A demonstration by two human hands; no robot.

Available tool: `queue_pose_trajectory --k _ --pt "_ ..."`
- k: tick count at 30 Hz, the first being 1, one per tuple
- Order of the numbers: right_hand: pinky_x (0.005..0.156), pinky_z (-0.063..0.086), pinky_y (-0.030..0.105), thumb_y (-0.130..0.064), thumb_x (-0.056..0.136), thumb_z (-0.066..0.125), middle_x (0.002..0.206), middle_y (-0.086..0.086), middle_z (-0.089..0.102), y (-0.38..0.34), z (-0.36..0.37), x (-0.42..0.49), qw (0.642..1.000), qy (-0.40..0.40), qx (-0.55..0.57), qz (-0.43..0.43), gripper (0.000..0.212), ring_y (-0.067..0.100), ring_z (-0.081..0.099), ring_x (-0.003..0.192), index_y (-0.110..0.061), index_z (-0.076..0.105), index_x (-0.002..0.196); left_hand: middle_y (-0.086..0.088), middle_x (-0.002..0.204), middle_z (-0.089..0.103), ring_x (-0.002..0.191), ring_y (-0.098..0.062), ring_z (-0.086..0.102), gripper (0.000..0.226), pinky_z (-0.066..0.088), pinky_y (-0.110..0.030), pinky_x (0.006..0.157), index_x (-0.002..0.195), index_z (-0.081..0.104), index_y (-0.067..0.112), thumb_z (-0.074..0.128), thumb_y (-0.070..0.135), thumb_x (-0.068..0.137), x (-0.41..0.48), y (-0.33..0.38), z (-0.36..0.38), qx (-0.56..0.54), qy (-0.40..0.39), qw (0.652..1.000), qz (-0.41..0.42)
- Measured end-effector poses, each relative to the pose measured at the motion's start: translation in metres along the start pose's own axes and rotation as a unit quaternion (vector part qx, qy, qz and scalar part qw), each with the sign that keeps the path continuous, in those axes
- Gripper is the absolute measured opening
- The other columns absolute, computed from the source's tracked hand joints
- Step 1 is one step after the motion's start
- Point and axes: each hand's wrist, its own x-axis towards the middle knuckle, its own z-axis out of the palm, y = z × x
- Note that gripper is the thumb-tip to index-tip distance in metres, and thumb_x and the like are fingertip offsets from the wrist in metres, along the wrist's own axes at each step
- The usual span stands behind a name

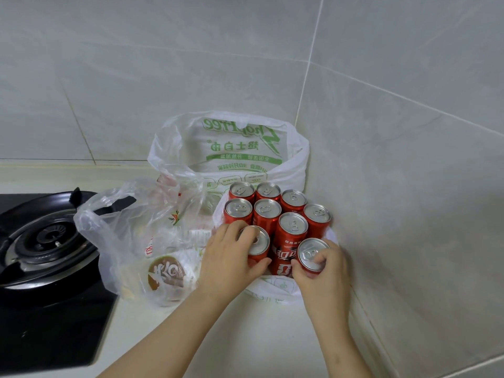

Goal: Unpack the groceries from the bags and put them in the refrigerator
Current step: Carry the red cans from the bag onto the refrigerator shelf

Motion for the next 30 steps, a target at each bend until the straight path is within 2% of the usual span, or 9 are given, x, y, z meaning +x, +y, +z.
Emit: queue_pose_trajectory --k 3,5,8,11,15,17,20,23,30 --pt "0.072 0.036 0.017 0.005 0.058 0.08 0.09 -0.015 0.045 -0.003 0.001 0.002 0.998 0.015 0.038 0.044 0.05 0.019 0.052 0.09 -0.006 0.051 0.097 0.004 0.11 0.058 0.101 -0.017 0.052 0.046 0.038 -0.021 0.075 0.108 0.059 0.017 0.076 0.035 0.068 0.0 -0.001 0.001 -0.086 -0.046 0.995 -0.033" --pt "0.078 0.041 0.021 0.006 0.058 0.08 0.095 -0.017 0.047 -0.006 0.0 0.003 0.996 0.013 0.058 0.061 0.06 0.023 0.053 0.096 -0.004 0.05 0.109 0.007 0.111 0.057 0.104 -0.012 0.052 0.046 0.037 -0.018 0.08 0.109 0.057 0.02 0.078 0.028 0.068 -0.003 0.0 0.001 -0.149 -0.045 0.987 -0.048" --pt "0.095 0.044 0.041 0.003 0.057 0.081 0.121 0.008 0.055 -0.003 0.0 0.007 0.994 -0.006 0.073 0.084 0.078 0.026 0.051 0.114 -0.002 0.046 0.126 0.019 0.103 0.056 0.097 0.005 0.052 0.056 0.04 -0.01 0.08 0.105 0.044 0.036 0.08 0.02 0.065 -0.006 0.003 -0.002 -0.252 -0.043 0.962 -0.1" --pt "0.084 0.05 0.032 -0.003 0.056 0.082 0.109 0.008 0.061 0.002 0.001 0.01 0.995 -0.047 0.061 0.056 0.056 0.023 0.059 0.1 -0.009 0.058 0.106 0.023 0.1 0.055 0.094 0.017 0.049 0.066 0.037 -0.002 0.076 0.109 0.039 0.036 0.081 0.017 0.062 -0.004 0.005 -0.004 -0.286 -0.064 0.946 -0.14" --pt "0.067 0.043 0.006 0.0 0.061 0.08 0.094 -0.006 0.061 0.003 -0.002 0.007 0.985 -0.09 0.111 0.092 0.048 -0.002 0.059 0.083 -0.024 0.054 0.094 0.019 0.102 0.062 0.098 0.005 0.057 0.062 0.043 -0.013 0.084 0.109 0.049 0.032 0.08 0.028 0.056 -0.002 0.003 -0.002 -0.318 -0.124 0.926 -0.16" --pt "0.068 0.044 0.012 0.0 0.061 0.08 0.094 -0.008 0.062 0.005 -0.003 0.006 0.981 -0.1 0.126 0.107 0.049 -0.002 0.06 0.082 -0.024 0.054 0.096 0.019 0.102 0.063 0.098 0.005 0.057 0.062 0.045 -0.016 0.086 0.11 0.049 0.034 0.079 0.029 0.056 -0.002 0.001 -0.001 -0.342 -0.14 0.913 -0.173" --pt "0.071 0.048 0.024 -0.001 0.061 0.079 0.091 -0.006 0.065 0.01 -0.003 0.008 0.982 -0.098 0.121 0.11 0.047 0.006 0.062 0.082 -0.018 0.056 0.098 0.019 0.1 0.063 0.095 0.01 0.056 0.059 0.041 -0.003 0.078 0.111 0.048 0.033 0.08 0.018 0.064 -0.004 0.002 0.002 -0.349 -0.134 0.909 -0.183" --pt "0.063 0.045 0.022 -0.007 0.062 0.077 0.083 -0.005 0.066 0.01 -0.004 0.008 0.983 -0.092 0.104 0.117 0.039 0.008 0.062 0.075 -0.015 0.058 0.095 0.022 0.1 0.06 0.094 0.014 0.054 0.061 0.038 0.001 0.074 0.113 0.044 0.032 0.08 0.015 0.065 -0.005 0.004 0.004 -0.338 -0.129 0.916 -0.176" --pt "0.06 0.042 0.015 -0.009 0.063 0.081 0.081 -0.01 0.066 0.008 -0.009 0.006 0.986 -0.066 0.08 0.132 0.038 0.002 0.061 0.075 -0.017 0.06 0.094 0.021 0.101 0.064 0.098 0.005 0.058 0.064 0.047 -0.02 0.085 0.112 0.052 0.034 0.078 0.027 0.053 -0.008 0.008 0.006 -0.367 -0.096 0.9 -0.216"
